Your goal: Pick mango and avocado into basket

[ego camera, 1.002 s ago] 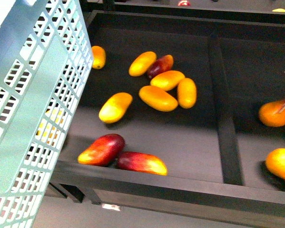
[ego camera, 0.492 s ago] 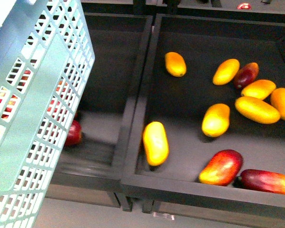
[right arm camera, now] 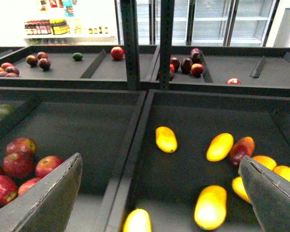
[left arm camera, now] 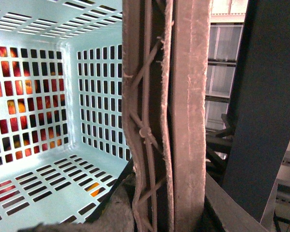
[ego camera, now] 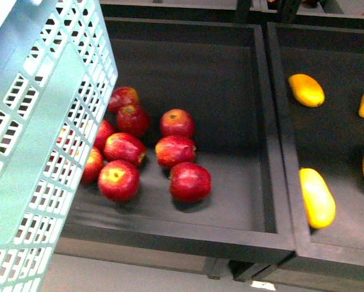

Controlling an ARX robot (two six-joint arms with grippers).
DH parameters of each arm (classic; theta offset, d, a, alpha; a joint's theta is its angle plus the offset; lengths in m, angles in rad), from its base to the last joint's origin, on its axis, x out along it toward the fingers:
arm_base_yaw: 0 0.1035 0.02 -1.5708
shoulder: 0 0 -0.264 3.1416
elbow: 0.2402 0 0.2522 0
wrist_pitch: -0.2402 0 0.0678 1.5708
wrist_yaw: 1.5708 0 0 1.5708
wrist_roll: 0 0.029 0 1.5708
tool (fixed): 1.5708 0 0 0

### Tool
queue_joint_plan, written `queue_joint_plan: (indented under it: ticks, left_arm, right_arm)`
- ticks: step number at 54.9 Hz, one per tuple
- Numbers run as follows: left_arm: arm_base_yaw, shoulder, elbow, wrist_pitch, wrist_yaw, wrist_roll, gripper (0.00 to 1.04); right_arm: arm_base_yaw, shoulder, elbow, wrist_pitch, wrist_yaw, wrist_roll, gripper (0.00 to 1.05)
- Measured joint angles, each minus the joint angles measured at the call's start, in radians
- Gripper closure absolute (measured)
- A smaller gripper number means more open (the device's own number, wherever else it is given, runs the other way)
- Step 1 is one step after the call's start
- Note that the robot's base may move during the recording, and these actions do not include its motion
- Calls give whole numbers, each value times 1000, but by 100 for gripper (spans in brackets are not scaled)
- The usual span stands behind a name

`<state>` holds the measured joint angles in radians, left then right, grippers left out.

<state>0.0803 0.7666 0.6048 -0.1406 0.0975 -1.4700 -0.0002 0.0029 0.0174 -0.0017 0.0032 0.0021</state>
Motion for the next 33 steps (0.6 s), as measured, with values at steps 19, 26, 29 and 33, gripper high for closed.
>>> queue_joint_plan:
  ticks: [19, 26, 29, 33]
  left_arm:
    - [6, 0, 0, 0, -14, 13, 86]
    - [-17, 80, 74, -128, 134, 254, 86]
    - [-48, 116, 96, -115, 134, 325, 86]
    - [-111, 182, 132, -71, 108, 402, 86]
  right_arm:
    - [-1, 0, 0, 0, -6, 0, 9]
    - [-1, 0, 0, 0, -6, 0, 9]
    - [0, 0, 0, 0, -7, 0, 9]
    - [-1, 0, 0, 0, -7, 0, 9]
